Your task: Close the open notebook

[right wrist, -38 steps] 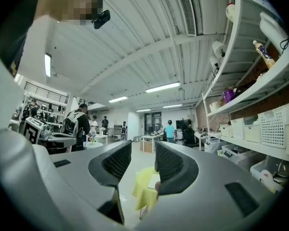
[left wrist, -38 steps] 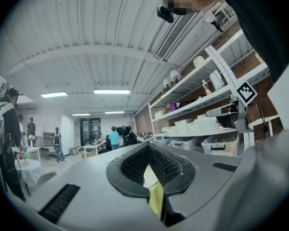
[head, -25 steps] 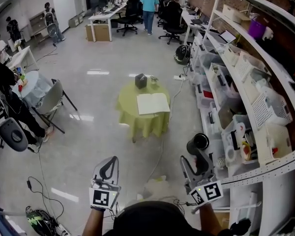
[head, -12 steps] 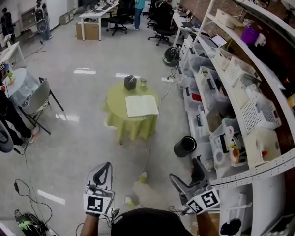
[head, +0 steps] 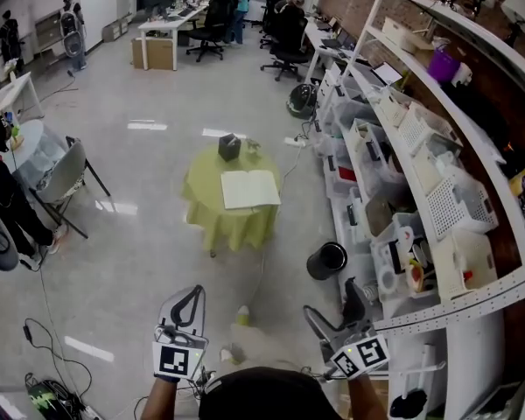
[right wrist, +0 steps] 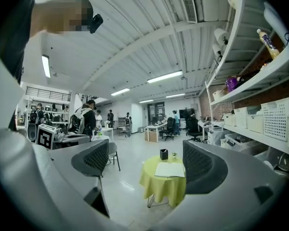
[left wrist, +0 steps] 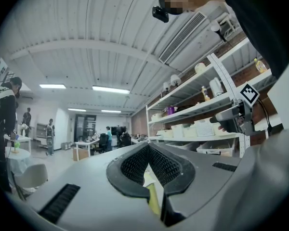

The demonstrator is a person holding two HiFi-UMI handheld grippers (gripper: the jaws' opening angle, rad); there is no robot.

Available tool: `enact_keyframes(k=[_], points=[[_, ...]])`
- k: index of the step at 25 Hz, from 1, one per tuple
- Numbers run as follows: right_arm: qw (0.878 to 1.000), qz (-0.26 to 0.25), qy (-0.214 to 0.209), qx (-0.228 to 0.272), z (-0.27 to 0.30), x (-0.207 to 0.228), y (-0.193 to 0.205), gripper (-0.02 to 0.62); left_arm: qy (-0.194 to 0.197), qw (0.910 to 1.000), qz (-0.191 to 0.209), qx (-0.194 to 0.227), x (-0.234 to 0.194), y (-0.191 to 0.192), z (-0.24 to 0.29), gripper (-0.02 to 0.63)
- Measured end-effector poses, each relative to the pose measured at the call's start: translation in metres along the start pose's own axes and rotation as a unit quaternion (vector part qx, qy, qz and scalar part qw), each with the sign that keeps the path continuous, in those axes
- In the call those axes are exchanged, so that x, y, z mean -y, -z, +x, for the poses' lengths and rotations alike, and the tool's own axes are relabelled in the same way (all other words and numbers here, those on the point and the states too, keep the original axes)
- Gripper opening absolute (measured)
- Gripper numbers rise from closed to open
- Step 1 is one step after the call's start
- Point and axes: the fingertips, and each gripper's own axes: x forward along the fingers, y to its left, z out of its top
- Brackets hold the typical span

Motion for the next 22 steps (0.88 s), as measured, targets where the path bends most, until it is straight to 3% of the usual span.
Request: enact_keyframes(k=[12,20,22], points=[[1.000,0.021,0.012,0.003,0.059,0.040,0.003,0.454,0.002,0.9993,0.017,-0.032,-0.018,0.006,0.051,0.017],[0.999,0.040,0.025,0.004,0.115,0.084,0.001,0.436,0.024,0.9975,0.056,-0.036,-0.030,-0.005,0.118,0.017],[0.999,0.046,0.020,0.011,0.129,0.092,-0.004,0.436,0.034,0.9947,0.088,-0.040,-0.033,-0.012,0.136,0.017]])
